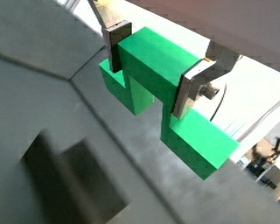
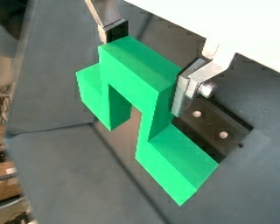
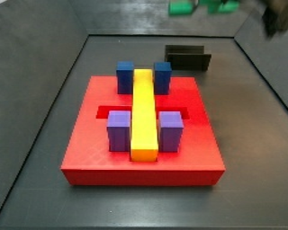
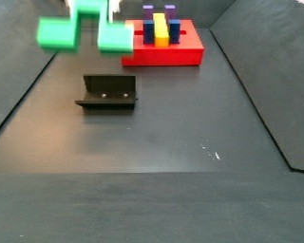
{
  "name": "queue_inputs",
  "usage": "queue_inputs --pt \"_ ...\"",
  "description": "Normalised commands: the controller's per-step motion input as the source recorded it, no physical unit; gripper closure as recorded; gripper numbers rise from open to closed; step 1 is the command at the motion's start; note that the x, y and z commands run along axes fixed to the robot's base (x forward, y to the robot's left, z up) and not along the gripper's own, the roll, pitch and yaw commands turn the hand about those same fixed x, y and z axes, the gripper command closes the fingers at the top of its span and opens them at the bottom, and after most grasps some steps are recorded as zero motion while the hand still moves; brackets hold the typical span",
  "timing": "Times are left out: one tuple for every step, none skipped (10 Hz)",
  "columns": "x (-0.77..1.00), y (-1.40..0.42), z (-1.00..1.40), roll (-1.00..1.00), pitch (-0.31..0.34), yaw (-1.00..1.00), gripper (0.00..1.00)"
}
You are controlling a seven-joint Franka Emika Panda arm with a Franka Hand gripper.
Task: Pick up the green object. Move up. Place the green object on the fixture. Regrasp the green object. Move to above the board. Insert the green object.
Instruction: Move to above the board.
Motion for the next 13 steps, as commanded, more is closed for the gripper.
queue_inputs --pt "-0.03 0.03 1.40 -0.01 0.038 0.00 1.00" --pt "-0.03 0.02 1.40 -0.01 0.037 0.00 1.00" --pt "-0.01 0.00 0.84 -0.01 0.043 0.01 1.00" --pt "0.01 0.01 0.41 0.00 0.060 0.01 1.00" --pt "0.02 -0.01 0.28 0.01 0.067 0.02 1.00" --pt "0.03 -0.01 0.18 -0.01 0.074 0.03 1.00" --pt "-1.16 -1.40 0.30 -1.00 0.123 -0.17 1.00" --pt "-1.18 -1.40 0.29 -1.00 0.118 -0.17 1.00" --pt "-1.27 -1.40 0.32 -1.00 0.099 -0.16 1.00" --pt "-1.35 -1.40 0.30 -1.00 0.101 -0.15 1.00" --pt "-1.35 -1.40 0.31 -1.00 0.108 -0.14 1.00" --pt "-0.88 -0.88 0.22 -1.00 0.111 -0.14 1.00" --pt "-0.52 -0.48 0.11 -1.00 0.123 -0.13 1.00"
